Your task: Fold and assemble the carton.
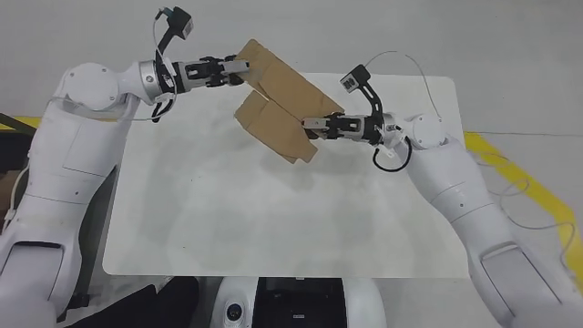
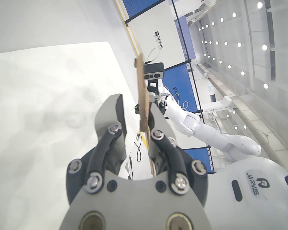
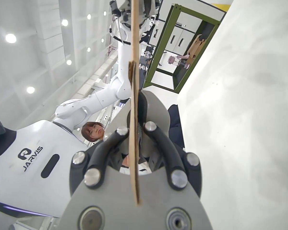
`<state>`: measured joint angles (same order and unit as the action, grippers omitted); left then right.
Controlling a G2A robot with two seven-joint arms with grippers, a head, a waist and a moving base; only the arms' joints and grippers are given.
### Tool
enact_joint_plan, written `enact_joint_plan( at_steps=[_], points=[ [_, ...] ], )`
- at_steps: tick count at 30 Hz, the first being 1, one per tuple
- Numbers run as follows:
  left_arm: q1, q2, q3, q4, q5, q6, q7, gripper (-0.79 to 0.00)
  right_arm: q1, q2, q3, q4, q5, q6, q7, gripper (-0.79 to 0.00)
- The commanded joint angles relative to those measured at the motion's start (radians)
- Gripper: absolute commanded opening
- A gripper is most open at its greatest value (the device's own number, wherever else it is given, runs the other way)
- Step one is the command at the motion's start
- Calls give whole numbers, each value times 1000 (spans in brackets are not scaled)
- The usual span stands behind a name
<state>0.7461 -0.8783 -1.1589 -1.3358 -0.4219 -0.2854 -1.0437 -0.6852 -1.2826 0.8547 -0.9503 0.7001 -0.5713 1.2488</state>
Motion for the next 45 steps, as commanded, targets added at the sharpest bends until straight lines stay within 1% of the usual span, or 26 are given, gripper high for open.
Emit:
enact_joint_plan(
  at_steps=[1,3,6,8,11,14,18,21,24,29,35,36,37,38,39,42,44,45],
  points=[
    [14,2,-19,-4,0,-12,31,0,4,-2,5,19,-2,-8,-13,-785],
    [33,6,-41,-18,26,-12,78,0,7,-4,14,34,-4,-4,-48,-785],
    [65,10,-62,-50,53,7,131,0,7,-5,29,43,-20,14,-134,-785],
    [81,9,-64,-67,44,20,137,0,3,-5,42,37,-27,37,-196,-785],
    [81,2,-43,-68,25,34,139,0,-5,-5,52,10,-51,67,-264,-785],
    [57,-15,9,-63,9,30,145,0,-18,-5,59,-19,-78,89,-324,-785],
    [8,-43,97,-46,32,31,153,0,-42,-6,72,-54,-91,101,-382,-785],
    [-33,-66,159,-11,42,35,159,0,-55,-7,78,-74,-104,107,-405,-785],
    [-66,-89,210,26,47,21,182,0,-64,-9,82,-90,-115,111,-425,-785],
    [-104,-117,260,69,60,-6,200,0,-73,-15,82,-101,-118,120,-442,-785],
    [-127,-138,281,109,41,-17,183,0,-75,-24,80,-98,-119,119,-450,-785],
    [-130,-140,282,115,39,-19,180,-86,-75,-26,79,-97,-120,119,-451,-785],
    [-132,-143,283,121,37,-20,179,-292,-74,-27,79,-96,-121,118,-452,-785],
    [-134,-145,283,127,35,-21,177,-369,-74,-29,79,-95,-122,117,-452,-785],
    [-135,-147,283,132,32,-23,177,-413,-75,-30,80,-93,-122,117,-454,-785],
    [-138,-152,280,146,23,-26,172,-502,-76,-33,81,-91,-127,114,-457,-785],
    [-138,-155,277,153,19,-28,168,-674,-76,-36,82,-88,-130,117,-459,-785],
    [-138,-156,275,155,17,-29,167,-779,-75,-37,81,-87,-133,118,-461,-785]
  ],
)
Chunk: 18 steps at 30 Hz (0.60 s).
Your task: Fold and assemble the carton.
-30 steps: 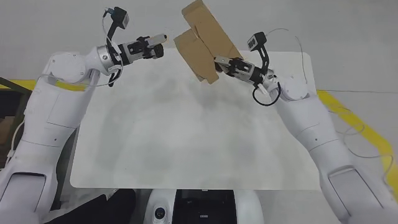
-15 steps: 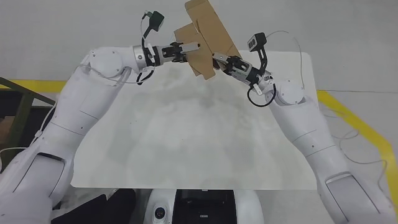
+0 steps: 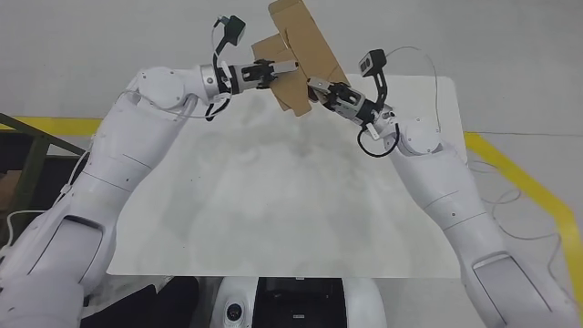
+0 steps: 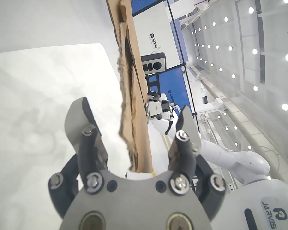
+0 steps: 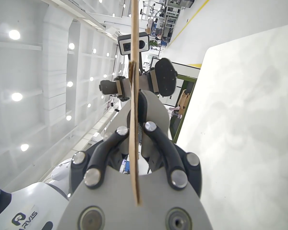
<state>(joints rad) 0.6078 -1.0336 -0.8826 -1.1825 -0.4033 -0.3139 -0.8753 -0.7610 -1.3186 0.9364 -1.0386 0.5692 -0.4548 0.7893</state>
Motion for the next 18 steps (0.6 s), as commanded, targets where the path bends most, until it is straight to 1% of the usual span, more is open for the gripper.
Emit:
enact_joint_plan(
  at_steps=[1,8,9,11,12,15,18],
  points=[
    [1,-2,-3,4,-6,-2,-5,-785,1,-2,0,3,-3,3,-2,-785],
    [-3,-11,-12,20,-15,-10,-25,-785,1,-10,4,12,-8,4,-3,-785],
    [-4,-12,-14,22,-17,-11,-26,-785,1,-10,5,14,-9,4,-2,-745],
    [-6,-14,-18,26,-18,-13,-31,-785,2,-12,9,18,-4,4,7,-265],
    [-7,-15,-20,27,-20,-13,-34,-785,4,-12,11,20,-3,6,20,0],
    [-12,-17,-28,36,-25,-14,-52,-785,8,-10,28,32,2,-6,44,0],
    [-22,-17,-40,53,-36,-11,-97,-785,6,-2,58,42,1,-34,72,0]
  ],
)
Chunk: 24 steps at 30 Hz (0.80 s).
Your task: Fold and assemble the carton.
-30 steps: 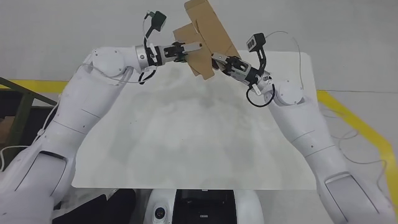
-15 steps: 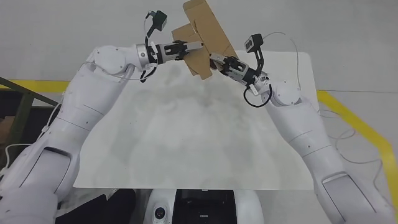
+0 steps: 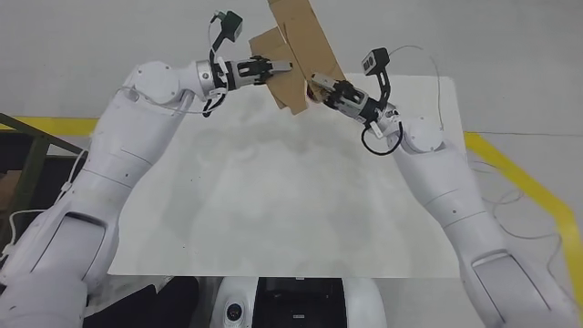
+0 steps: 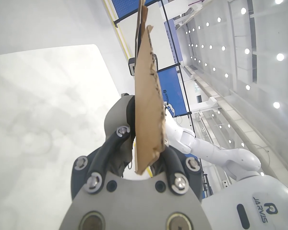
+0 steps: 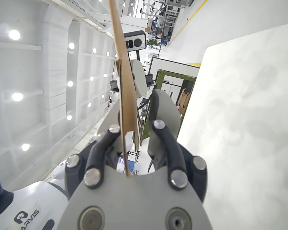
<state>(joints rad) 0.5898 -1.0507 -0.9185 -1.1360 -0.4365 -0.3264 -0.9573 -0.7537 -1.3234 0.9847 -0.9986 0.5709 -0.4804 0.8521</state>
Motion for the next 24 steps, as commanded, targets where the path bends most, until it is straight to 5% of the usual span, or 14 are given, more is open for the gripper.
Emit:
enact_joint_plan(
  at_steps=[1,16,24],
  points=[
    [-9,1,-7,14,0,6,-37,-785,-2,6,21,4,-2,-17,24,0],
    [-148,-17,56,132,-36,42,-572,-785,38,47,80,50,-121,-109,355,0],
    [-190,-35,221,139,-44,45,-579,-785,33,62,31,-17,-166,-116,371,0]
  ],
)
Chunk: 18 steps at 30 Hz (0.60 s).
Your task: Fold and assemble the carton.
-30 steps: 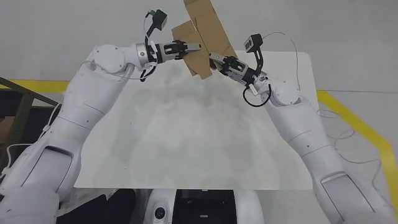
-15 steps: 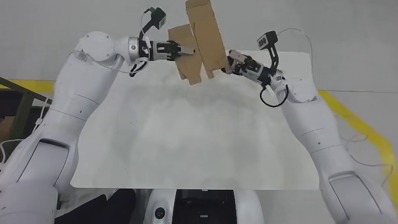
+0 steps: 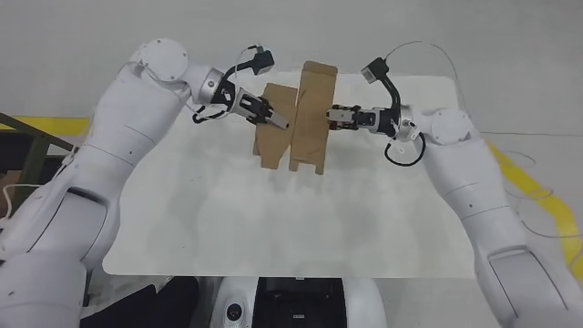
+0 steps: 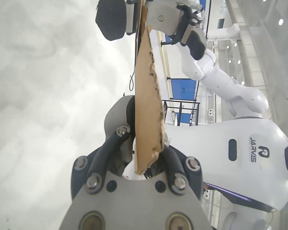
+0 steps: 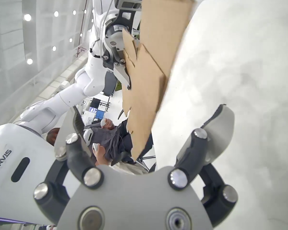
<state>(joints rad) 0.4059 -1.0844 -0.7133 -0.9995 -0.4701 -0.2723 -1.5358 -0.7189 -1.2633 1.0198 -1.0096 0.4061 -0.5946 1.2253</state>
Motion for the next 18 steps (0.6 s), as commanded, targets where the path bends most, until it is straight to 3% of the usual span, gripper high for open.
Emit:
enact_joint_plan(
  at_steps=[1,4,8,9,10,14,18],
  points=[
    [-12,-2,30,7,-22,-12,0,-785,-3,5,-10,-12,-1,-4,-4,0],
    [-31,-6,65,14,-42,-12,0,-785,-4,12,-28,-26,3,-9,-9,0],
    [-50,-7,101,25,-66,-12,0,-785,0,20,-44,-18,22,-18,-18,-240],
    [-53,-7,109,29,-74,-12,0,-785,2,22,-48,-15,28,-20,-19,-259],
    [-55,-7,117,33,-82,-12,0,-785,4,23,-52,-10,32,-20,-20,-363],
    [-62,-7,143,49,-112,-12,0,-785,13,27,-70,12,54,-21,-21,-465],
    [-72,-7,161,55,-127,-12,0,-785,24,29,-90,23,72,-20,-19,-650]
  ],
)
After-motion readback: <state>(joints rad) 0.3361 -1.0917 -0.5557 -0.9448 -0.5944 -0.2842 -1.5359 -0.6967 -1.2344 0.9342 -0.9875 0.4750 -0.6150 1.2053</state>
